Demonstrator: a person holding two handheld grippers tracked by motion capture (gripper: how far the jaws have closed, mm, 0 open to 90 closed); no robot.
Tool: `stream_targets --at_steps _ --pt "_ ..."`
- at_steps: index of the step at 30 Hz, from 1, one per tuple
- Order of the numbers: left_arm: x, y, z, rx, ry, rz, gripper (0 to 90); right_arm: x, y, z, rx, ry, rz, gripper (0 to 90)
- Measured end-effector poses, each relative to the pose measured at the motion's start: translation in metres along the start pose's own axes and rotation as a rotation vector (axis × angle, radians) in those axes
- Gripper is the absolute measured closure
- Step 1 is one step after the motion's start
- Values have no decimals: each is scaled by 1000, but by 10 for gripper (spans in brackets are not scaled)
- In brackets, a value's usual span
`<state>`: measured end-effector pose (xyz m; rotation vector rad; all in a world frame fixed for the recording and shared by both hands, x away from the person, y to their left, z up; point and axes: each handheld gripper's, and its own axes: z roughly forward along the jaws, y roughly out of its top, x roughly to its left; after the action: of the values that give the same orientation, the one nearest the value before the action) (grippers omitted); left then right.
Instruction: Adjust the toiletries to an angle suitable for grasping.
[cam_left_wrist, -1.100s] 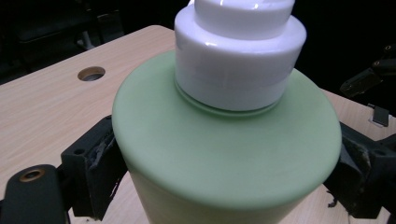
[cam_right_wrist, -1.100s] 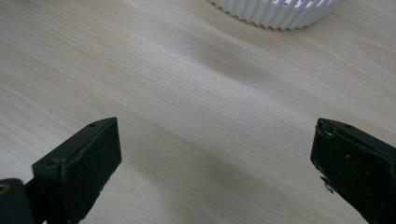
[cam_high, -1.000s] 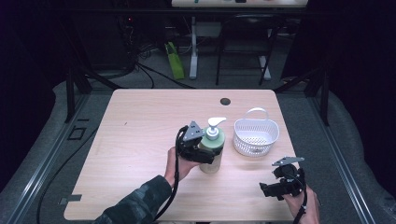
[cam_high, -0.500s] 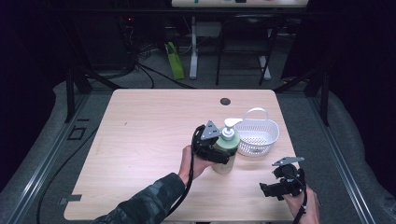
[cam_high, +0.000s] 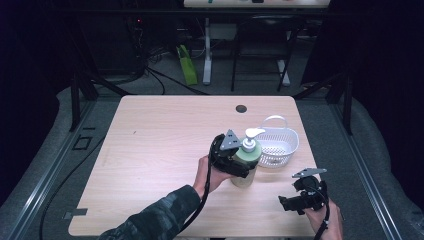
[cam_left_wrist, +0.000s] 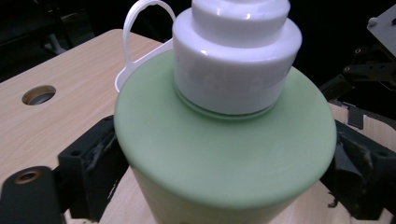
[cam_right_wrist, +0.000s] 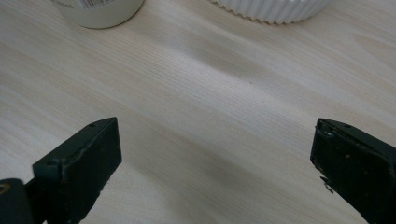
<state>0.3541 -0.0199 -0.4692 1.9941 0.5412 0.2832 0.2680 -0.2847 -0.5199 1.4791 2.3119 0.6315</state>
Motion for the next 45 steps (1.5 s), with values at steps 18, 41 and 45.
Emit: stream_targets --at_steps 18,41,45 --pt "23 -20 -55 99 -5 -46 0 1 0 -1 -3 1 5 14" --pt "74 -102 -141 267 128 -201 0 4 1 2 12 4 -8 12" --pt "83 -107 -151 265 157 -226 0 6 2 1 1 13 -6 12"
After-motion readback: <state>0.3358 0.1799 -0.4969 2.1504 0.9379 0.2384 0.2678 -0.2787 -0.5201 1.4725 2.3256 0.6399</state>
